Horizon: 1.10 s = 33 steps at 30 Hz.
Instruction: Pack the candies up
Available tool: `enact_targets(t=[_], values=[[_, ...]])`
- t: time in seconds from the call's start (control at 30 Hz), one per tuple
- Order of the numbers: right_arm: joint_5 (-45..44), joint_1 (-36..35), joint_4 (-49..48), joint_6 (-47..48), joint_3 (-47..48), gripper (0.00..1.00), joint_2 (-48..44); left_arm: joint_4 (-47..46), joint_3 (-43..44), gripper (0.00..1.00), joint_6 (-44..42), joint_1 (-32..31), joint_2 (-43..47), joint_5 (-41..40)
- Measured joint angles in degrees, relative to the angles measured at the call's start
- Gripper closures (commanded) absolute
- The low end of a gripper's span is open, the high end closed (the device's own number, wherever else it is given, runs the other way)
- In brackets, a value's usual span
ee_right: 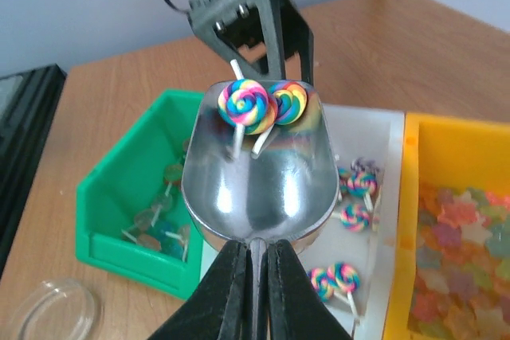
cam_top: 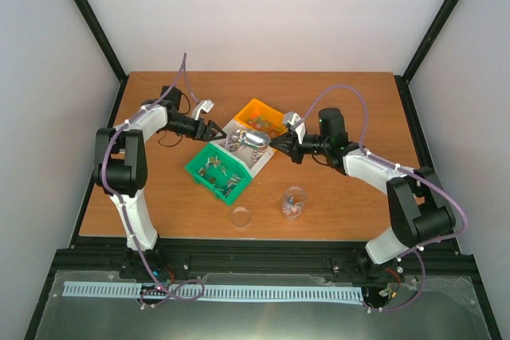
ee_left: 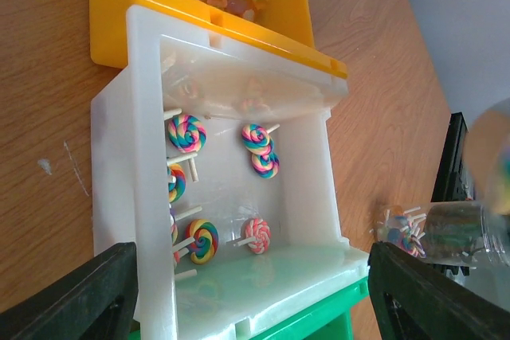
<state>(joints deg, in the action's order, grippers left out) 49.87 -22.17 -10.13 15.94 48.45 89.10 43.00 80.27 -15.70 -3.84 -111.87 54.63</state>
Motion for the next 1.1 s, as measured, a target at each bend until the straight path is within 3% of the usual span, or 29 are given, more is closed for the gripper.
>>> enact_targets(t=[0.23,0.47,1.1], values=[[1.9,0.0,-10.0,-8.0,-0.2,0.97,-3.5,0.1,0.1,0.20,0.0,0.1,0.3,0.0],[2.8,0.3,-7.4,-5.9,-0.1,0.97,-7.4,0.4,0.1,0.20,0.0,0.2,1.7,-0.1],[11.3,19.9,56.5,36.0,11.8,0.97,-19.5,0.4,0.1,0.20,0.0,0.2,2.4,0.0]])
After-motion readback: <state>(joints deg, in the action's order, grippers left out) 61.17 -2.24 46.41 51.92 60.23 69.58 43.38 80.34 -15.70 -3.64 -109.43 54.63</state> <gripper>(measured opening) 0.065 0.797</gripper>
